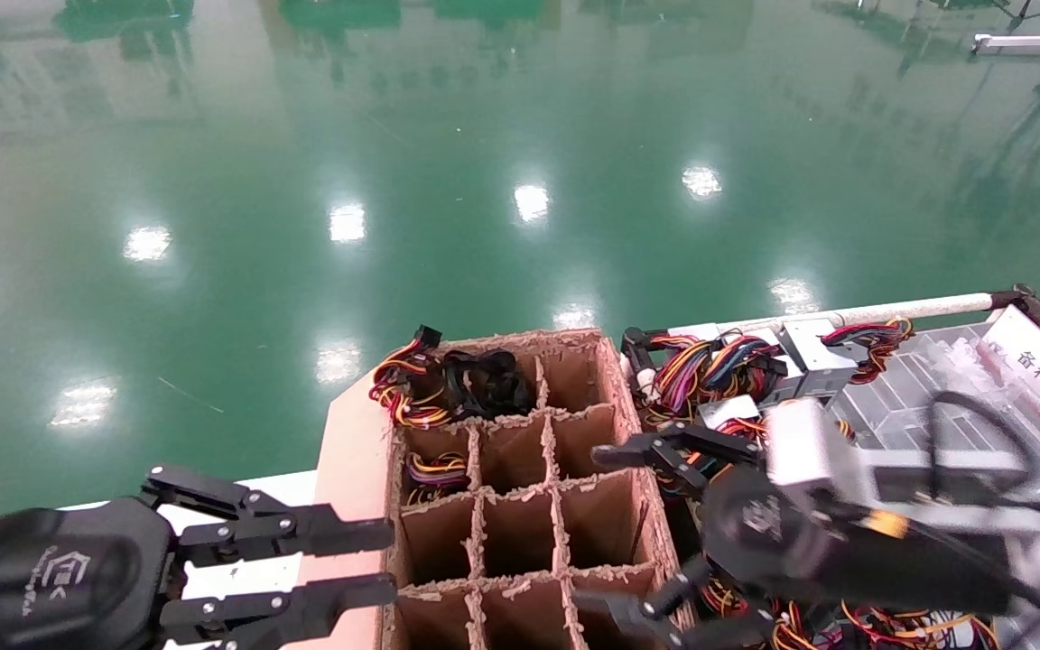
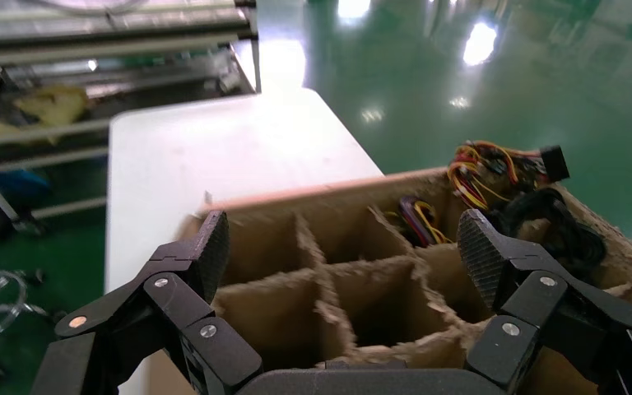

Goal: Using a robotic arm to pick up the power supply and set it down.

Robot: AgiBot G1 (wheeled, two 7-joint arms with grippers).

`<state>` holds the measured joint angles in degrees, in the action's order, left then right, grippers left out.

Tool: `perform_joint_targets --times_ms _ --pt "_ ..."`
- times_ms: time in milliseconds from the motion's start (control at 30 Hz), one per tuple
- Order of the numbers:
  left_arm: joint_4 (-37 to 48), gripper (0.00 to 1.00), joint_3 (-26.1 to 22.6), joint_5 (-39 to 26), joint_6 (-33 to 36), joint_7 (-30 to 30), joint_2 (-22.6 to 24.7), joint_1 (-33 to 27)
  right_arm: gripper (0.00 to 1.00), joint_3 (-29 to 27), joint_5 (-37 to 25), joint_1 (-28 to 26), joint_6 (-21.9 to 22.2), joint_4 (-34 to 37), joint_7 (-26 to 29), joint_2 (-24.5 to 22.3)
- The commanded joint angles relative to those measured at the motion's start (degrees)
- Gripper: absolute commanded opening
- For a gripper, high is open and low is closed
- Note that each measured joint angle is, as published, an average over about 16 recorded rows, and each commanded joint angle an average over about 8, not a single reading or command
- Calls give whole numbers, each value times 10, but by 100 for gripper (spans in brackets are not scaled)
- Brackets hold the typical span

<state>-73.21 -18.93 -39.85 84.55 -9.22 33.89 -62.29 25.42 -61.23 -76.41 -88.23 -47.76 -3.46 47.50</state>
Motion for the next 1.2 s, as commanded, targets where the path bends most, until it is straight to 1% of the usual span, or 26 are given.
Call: perform_joint_targets --times_ms 33,333,600,667,700,733,767,900,967,1000,1033,1200 --pt "0 100 0 0 0 0 0 0 100 13 -24 -24 -5 37 -23 22" --pt "0 100 0 0 0 0 0 0 100 73 -116 -130 -3 180 -125 128" --pt "0 100 0 0 0 0 0 0 100 109 -174 -188 19 281 -214 207" --pt "0 100 0 0 0 0 0 0 98 116 -186 -198 30 300 -234 223" --pt "0 100 0 0 0 0 0 0 94 119 -191 -203 36 309 -243 231" --pt "0 100 0 0 0 0 0 0 88 122 -196 -208 42 319 -251 239" --pt "0 100 0 0 0 0 0 0 77 125 -200 -212 48 328 -259 246" --pt "0 100 0 0 0 0 0 0 27 134 -217 -228 74 358 -284 274" --pt "0 100 0 0 0 0 0 0 8 138 -222 -234 86 370 -294 284" --pt "0 100 0 0 0 0 0 0 2 140 -224 -236 92 374 -299 289" --pt "0 100 0 0 0 0 0 0 0 141 -226 -238 98 377 -303 292" --pt "0 100 -1 0 0 0 0 0 0 148 -229 -241 135 377 -312 302"
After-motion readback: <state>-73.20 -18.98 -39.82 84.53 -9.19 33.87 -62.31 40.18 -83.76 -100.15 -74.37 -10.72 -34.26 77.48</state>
